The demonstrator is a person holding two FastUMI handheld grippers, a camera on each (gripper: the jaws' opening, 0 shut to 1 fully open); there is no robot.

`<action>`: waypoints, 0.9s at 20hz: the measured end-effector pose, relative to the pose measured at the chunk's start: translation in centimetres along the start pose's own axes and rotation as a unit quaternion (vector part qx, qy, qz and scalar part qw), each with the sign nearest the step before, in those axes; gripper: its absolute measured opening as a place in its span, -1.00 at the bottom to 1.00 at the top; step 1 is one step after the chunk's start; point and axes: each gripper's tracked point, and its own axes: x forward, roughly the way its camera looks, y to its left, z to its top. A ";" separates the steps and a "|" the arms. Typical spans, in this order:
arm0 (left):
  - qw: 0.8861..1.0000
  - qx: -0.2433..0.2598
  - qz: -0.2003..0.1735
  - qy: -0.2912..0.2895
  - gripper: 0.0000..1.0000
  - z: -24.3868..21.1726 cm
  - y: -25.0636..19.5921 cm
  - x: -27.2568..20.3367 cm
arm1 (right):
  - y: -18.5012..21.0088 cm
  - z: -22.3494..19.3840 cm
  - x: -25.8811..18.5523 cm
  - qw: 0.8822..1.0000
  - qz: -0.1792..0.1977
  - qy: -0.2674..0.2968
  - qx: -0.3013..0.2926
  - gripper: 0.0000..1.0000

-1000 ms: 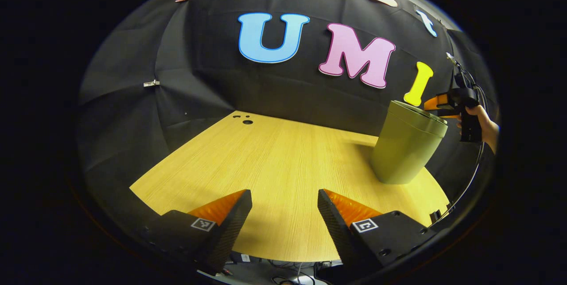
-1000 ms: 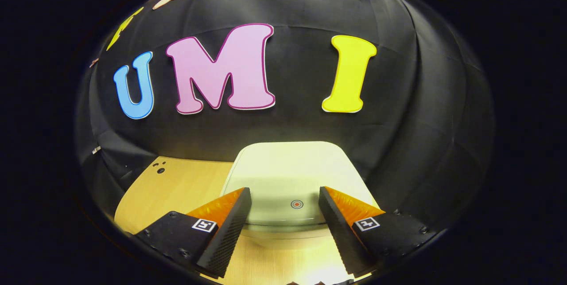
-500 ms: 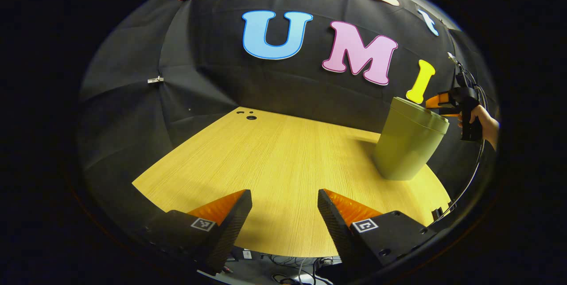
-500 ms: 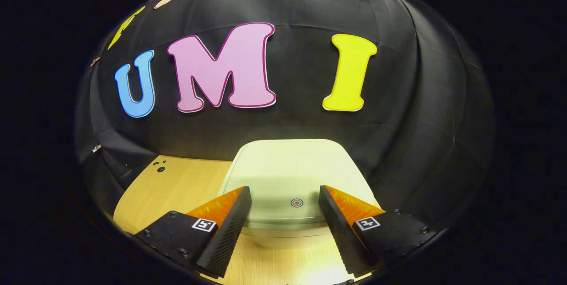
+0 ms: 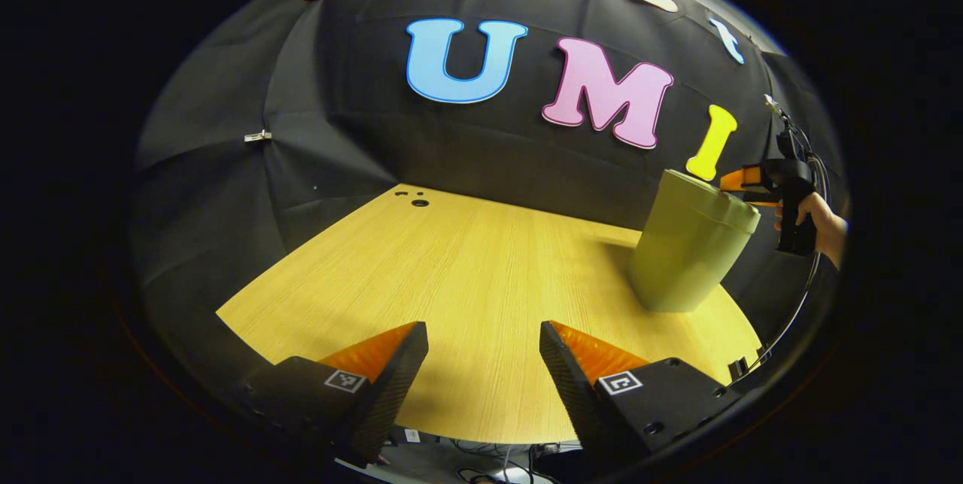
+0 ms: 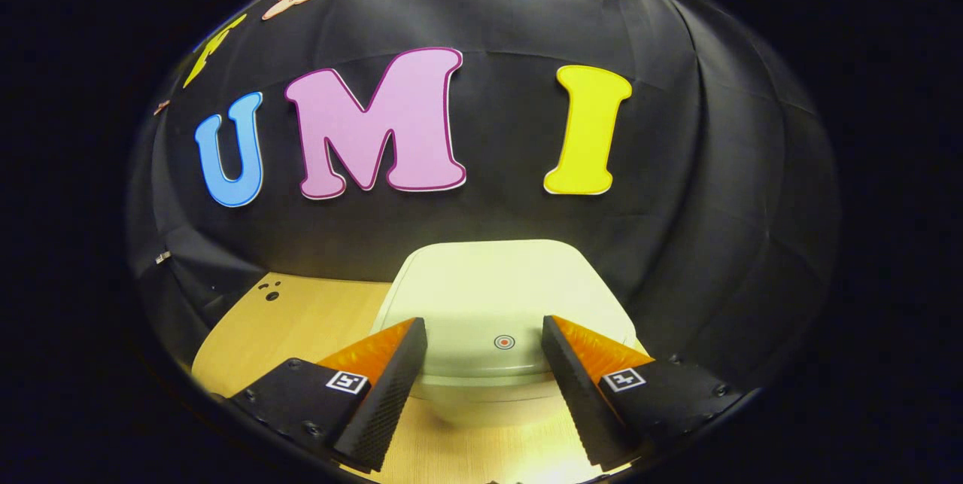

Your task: Press the lid of the desktop garbage bin to open it, pick up the crumpled paper on the desktop and throw it into the bin, then pick up the pop can on the desktop and drop it into the bin, and finally close the garbage bin lid.

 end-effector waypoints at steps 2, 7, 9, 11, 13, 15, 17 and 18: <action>1.000 0.009 -0.005 -0.007 0.92 1.1 -0.3 0.4 | -0.6 1.5 -1.2 0.999 -0.008 -0.029 0.015 0.93; 0.999 0.034 -0.011 -0.038 0.92 4.9 -1.2 0.7 | -1.3 4.5 -6.9 0.994 -0.016 -0.102 0.035 0.93; 0.998 0.038 -0.011 -0.053 0.92 6.3 -1.4 0.5 | -0.6 4.0 -9.1 0.994 -0.004 -0.106 0.031 0.97; 0.997 0.033 -0.015 -0.064 0.92 7.4 -1.8 0.0 | -0.1 3.5 -11.2 0.993 0.002 -0.114 0.034 0.97; 0.997 0.031 -0.017 -0.075 0.92 8.3 -2.0 -0.6 | 0.7 2.6 -13.1 0.992 0.006 -0.124 0.035 0.97; 0.996 0.035 -0.014 -0.084 0.92 8.7 -2.1 -1.2 | 1.5 1.0 -14.1 0.992 0.014 -0.122 0.017 0.97; 0.994 0.041 -0.004 -0.100 0.92 8.8 -1.8 -1.8 | 1.6 -1.4 -14.6 0.995 0.014 -0.101 -0.010 0.97; 0.994 0.042 -0.003 -0.105 0.92 8.5 -2.0 -2.1 | 1.7 -2.1 -15.0 0.995 0.015 -0.095 -0.012 0.98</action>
